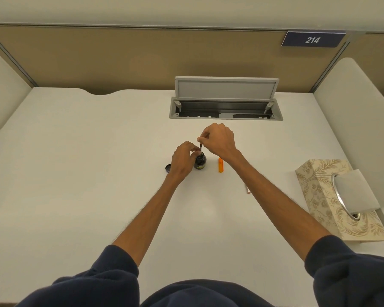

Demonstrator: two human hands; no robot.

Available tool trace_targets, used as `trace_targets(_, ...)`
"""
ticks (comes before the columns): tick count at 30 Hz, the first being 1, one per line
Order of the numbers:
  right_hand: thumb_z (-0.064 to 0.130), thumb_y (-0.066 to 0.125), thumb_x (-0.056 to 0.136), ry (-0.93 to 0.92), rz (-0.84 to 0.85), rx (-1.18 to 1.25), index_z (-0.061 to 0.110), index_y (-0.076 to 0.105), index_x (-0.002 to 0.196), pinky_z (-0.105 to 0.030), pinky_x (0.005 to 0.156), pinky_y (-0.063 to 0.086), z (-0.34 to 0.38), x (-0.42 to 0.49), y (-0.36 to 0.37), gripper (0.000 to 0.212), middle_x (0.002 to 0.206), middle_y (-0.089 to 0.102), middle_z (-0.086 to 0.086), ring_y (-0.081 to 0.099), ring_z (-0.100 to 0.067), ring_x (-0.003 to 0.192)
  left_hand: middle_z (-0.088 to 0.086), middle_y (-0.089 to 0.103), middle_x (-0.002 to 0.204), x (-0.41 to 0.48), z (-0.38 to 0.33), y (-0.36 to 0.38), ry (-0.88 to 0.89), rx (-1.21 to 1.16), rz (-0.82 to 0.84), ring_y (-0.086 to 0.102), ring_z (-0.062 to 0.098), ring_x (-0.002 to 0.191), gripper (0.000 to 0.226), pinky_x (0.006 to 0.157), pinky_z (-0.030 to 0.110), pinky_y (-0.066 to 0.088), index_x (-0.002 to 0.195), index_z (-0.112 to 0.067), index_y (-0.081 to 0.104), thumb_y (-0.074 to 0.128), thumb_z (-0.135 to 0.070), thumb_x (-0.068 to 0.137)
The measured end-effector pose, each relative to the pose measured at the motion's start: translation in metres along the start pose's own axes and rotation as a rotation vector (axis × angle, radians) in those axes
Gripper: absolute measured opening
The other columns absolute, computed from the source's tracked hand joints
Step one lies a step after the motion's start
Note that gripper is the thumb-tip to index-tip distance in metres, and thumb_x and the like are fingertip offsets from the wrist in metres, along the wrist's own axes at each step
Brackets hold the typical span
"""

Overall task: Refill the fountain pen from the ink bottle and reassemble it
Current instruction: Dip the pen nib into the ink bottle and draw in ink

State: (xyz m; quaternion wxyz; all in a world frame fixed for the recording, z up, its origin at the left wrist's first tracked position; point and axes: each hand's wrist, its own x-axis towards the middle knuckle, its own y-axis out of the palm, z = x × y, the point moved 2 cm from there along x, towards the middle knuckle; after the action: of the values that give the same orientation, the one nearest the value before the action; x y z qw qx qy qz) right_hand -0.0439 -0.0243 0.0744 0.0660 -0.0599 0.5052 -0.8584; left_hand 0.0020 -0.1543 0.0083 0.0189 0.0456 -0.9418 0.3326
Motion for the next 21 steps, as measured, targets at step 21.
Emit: trace_targets(21,0.042,0.069,0.088,0.015,-0.009,-0.003,0.011,0.078,0.095,-0.027,0.068,0.05,-0.0022,-0.0017,-0.0003,0.033,0.088,0.076,-0.006,0.06,-0.014,0.071,0.001,0.07,0.105,-0.0011,0.0008,0.0006,-0.033,-0.01,-0.009,0.063,0.019,0.095,0.012,0.08,0.036,0.048,0.096,-0.013,0.073,0.063,-0.019,0.092)
